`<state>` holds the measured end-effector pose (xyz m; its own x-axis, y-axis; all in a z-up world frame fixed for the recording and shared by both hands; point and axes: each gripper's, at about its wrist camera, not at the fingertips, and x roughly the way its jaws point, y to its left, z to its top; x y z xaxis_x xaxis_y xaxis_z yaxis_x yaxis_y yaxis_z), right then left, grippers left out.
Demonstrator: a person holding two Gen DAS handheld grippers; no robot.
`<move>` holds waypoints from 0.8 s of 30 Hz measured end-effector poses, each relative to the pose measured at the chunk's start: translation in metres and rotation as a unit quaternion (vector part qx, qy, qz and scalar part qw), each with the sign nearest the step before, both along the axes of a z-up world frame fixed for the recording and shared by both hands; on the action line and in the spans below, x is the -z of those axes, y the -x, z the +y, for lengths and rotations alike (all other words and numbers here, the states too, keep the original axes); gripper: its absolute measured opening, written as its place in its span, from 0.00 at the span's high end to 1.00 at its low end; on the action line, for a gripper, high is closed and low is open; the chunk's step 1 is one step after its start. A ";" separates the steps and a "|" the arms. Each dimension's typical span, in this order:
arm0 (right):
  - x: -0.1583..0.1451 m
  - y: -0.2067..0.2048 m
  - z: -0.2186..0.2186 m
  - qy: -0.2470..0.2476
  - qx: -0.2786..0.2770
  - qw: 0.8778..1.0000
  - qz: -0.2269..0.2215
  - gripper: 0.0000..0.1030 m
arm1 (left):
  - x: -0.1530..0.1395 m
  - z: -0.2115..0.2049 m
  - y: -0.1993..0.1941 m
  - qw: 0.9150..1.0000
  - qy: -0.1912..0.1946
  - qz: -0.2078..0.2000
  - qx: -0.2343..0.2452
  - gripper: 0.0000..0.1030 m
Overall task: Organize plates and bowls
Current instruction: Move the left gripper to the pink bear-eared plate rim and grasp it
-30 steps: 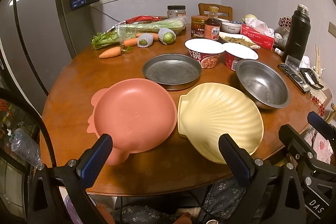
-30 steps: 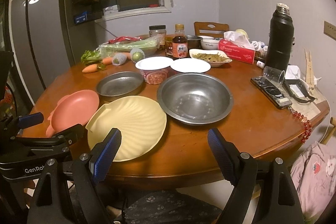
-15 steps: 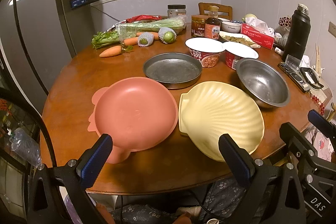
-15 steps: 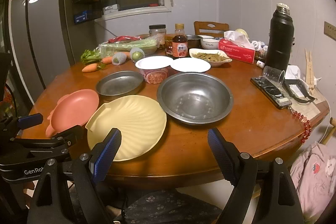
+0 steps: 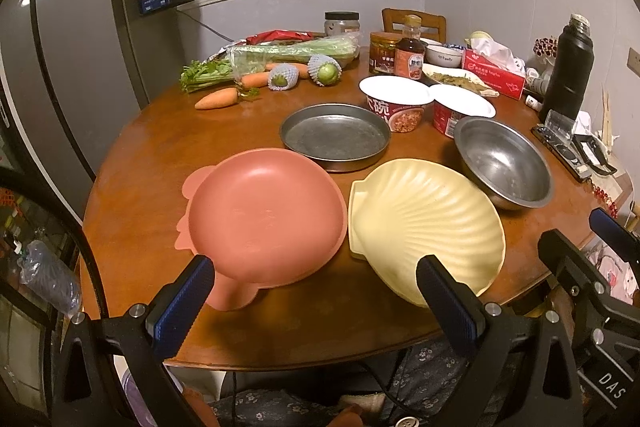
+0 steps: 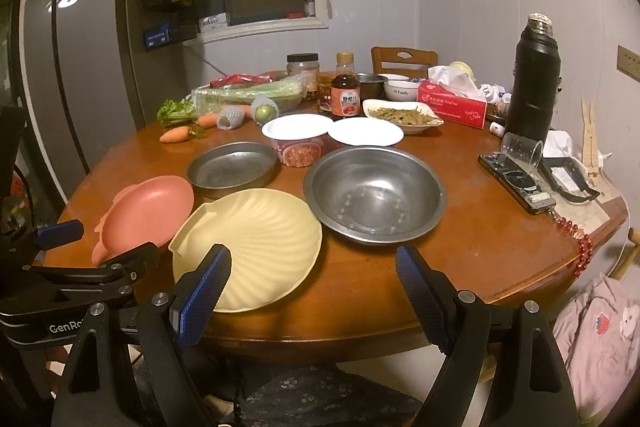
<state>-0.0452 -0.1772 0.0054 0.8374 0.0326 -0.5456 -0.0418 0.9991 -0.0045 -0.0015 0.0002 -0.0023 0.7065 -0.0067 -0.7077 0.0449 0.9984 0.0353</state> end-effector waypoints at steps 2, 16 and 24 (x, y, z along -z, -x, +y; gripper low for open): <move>-0.003 0.000 0.001 0.000 -0.003 1.000 -0.002 0.17 | -0.002 0.003 0.001 1.000 0.003 -0.003 -0.002 0.02; -0.019 -0.010 0.030 0.002 -0.050 0.999 -0.011 0.17 | -0.012 0.064 0.003 0.997 0.030 -0.015 -0.065 0.02; -0.020 -0.037 0.070 0.016 -0.113 0.993 0.005 0.17 | -0.001 0.108 -0.004 0.993 0.051 0.004 -0.104 0.02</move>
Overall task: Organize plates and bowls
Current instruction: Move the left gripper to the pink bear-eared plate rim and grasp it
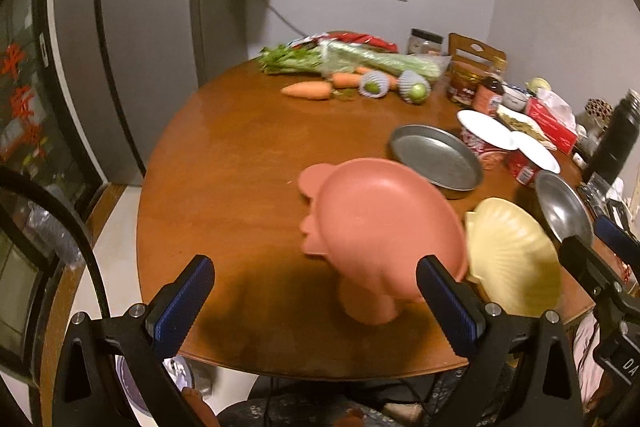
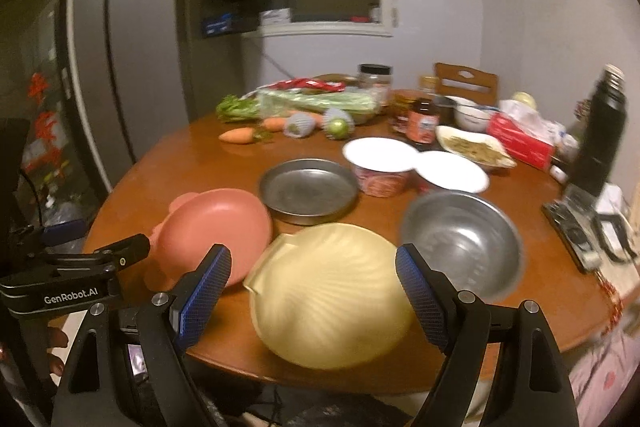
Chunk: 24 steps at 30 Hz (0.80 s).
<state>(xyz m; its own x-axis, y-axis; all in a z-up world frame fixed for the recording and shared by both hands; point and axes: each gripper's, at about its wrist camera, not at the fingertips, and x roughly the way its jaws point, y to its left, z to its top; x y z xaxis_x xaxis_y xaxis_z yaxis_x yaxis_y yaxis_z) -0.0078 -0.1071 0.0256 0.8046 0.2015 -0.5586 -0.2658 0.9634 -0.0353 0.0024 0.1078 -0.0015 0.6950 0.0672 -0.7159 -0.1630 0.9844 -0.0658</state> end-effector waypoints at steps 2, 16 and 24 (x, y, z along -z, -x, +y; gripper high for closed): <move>0.002 -0.010 0.011 -0.001 -0.021 1.000 0.013 0.17 | 0.006 0.009 -0.003 1.000 0.007 0.009 -0.004 0.02; 0.039 -0.090 0.065 0.024 -0.099 0.991 0.092 0.23 | 0.037 0.026 -0.036 0.998 0.032 0.059 0.001 0.03; 0.050 -0.115 0.066 0.037 -0.109 0.986 0.117 0.52 | 0.044 0.025 -0.042 0.997 0.040 0.065 0.013 0.12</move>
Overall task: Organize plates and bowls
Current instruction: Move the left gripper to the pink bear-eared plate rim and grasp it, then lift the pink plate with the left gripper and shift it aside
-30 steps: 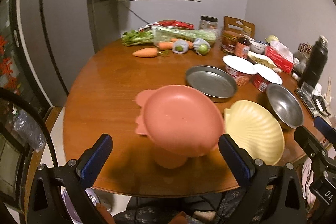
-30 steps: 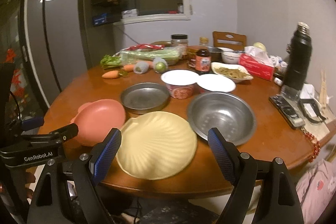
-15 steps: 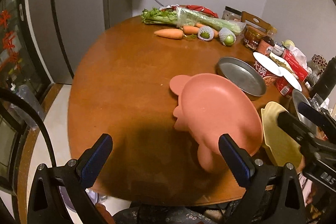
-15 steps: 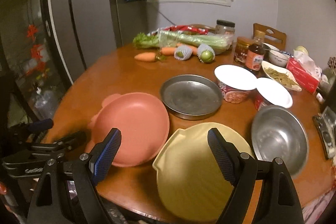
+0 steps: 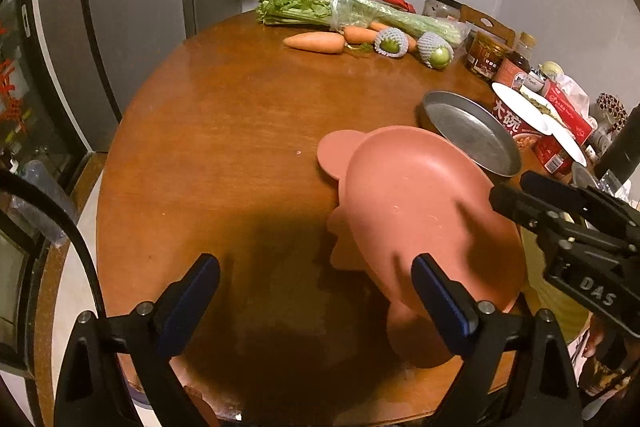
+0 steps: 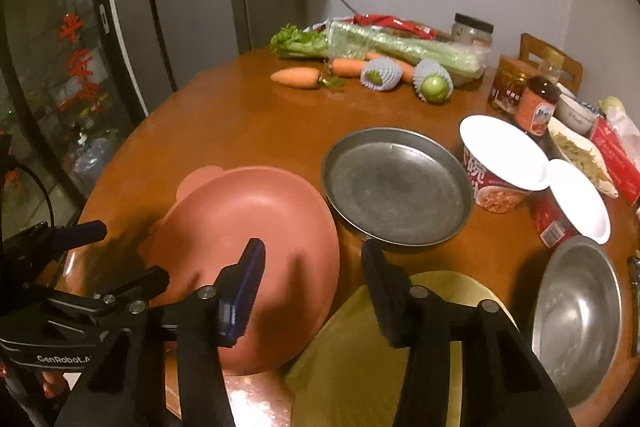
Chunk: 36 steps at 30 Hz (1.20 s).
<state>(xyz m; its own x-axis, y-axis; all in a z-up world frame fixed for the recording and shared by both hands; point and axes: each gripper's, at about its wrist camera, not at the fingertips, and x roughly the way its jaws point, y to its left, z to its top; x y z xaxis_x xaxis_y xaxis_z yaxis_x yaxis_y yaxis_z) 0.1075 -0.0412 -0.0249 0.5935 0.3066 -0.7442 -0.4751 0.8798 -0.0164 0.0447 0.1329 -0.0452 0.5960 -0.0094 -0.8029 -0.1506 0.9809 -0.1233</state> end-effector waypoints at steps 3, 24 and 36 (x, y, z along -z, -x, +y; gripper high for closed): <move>0.007 -0.005 0.002 0.013 -0.006 1.000 0.011 0.59 | 0.003 0.000 -0.003 1.000 0.017 0.006 0.005 0.24; 0.017 -0.013 0.020 0.000 -0.027 0.999 0.039 0.68 | 0.002 0.013 -0.023 1.000 0.024 0.007 0.008 0.68; 0.005 -0.002 0.052 -0.045 -0.038 0.998 0.037 0.68 | -0.011 0.053 -0.055 1.000 -0.021 0.002 -0.010 0.67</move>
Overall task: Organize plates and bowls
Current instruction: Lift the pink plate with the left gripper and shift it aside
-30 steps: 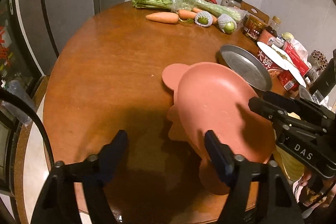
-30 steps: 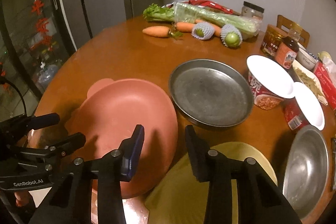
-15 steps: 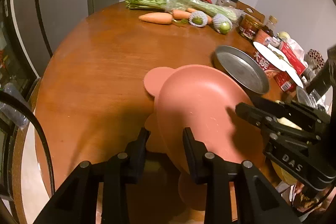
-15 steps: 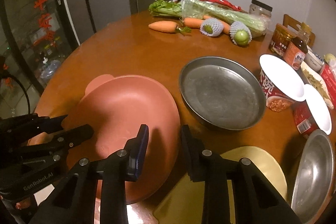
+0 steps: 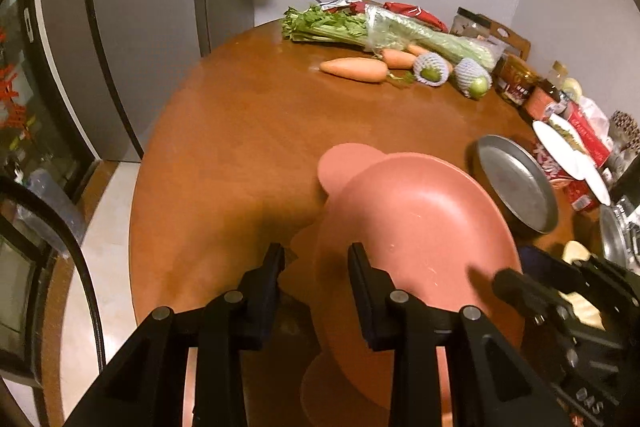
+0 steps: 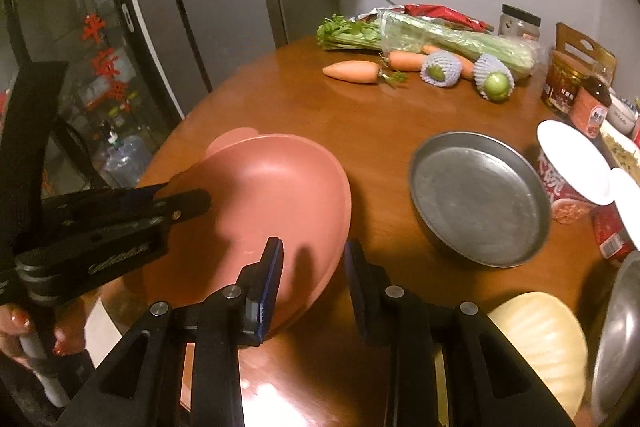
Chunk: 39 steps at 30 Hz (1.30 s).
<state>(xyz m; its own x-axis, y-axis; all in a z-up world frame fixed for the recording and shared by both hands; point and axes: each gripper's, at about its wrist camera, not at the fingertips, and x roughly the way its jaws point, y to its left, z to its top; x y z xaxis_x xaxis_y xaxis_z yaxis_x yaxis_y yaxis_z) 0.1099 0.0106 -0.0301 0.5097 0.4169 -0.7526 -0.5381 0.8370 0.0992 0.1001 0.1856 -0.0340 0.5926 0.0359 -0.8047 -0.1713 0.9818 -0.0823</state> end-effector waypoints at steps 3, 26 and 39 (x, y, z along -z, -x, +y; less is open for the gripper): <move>0.003 0.001 0.004 -0.001 0.006 1.000 -0.001 0.67 | 0.006 0.002 -0.013 1.000 -0.001 0.010 -0.001 0.67; 0.015 -0.010 0.005 -0.025 0.039 0.999 0.019 0.66 | 0.010 0.013 -0.034 1.000 0.008 -0.011 -0.007 0.60; -0.004 0.000 -0.004 -0.027 0.053 0.998 -0.013 0.61 | -0.016 0.007 -0.014 0.999 -0.018 -0.041 -0.021 0.53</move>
